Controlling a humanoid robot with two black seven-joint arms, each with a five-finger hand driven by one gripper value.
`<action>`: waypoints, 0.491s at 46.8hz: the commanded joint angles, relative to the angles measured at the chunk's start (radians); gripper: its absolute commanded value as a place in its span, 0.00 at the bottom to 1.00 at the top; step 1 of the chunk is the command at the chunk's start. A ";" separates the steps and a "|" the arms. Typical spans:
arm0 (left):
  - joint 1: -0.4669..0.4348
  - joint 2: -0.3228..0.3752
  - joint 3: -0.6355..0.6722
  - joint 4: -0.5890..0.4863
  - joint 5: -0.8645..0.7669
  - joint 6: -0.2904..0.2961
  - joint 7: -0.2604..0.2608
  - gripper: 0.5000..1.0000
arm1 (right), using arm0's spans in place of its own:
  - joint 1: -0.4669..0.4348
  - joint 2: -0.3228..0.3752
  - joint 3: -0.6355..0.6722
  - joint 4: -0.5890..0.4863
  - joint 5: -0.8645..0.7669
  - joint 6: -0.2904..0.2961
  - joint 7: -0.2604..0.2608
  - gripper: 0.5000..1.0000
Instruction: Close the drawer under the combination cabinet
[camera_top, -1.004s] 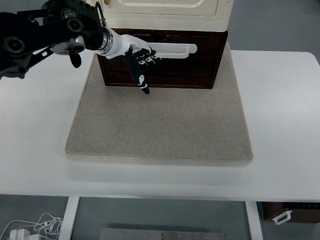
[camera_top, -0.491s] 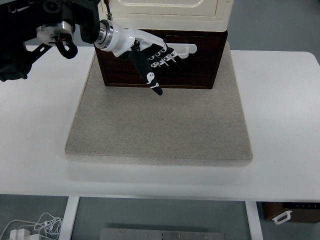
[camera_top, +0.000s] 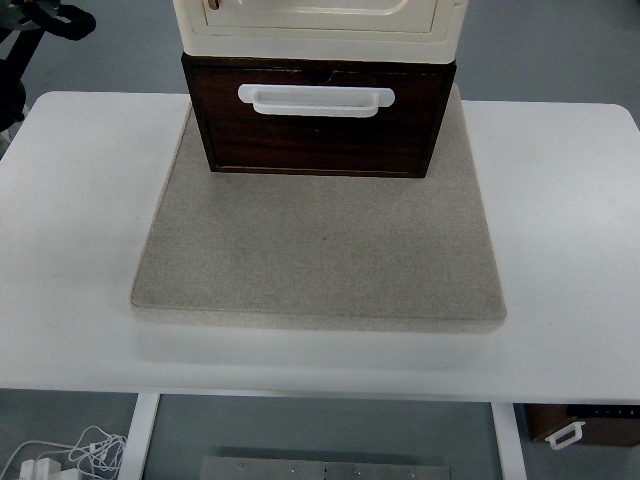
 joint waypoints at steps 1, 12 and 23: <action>0.004 0.003 -0.058 0.022 -0.038 0.000 -0.022 1.00 | 0.000 0.000 0.000 0.000 0.000 0.000 0.000 0.90; -0.004 0.001 -0.226 0.109 -0.101 0.000 -0.051 1.00 | 0.000 0.000 0.000 0.000 0.000 0.000 0.000 0.90; -0.024 0.003 -0.330 0.157 -0.160 0.000 -0.097 1.00 | 0.000 0.000 0.000 0.000 0.000 0.000 0.000 0.90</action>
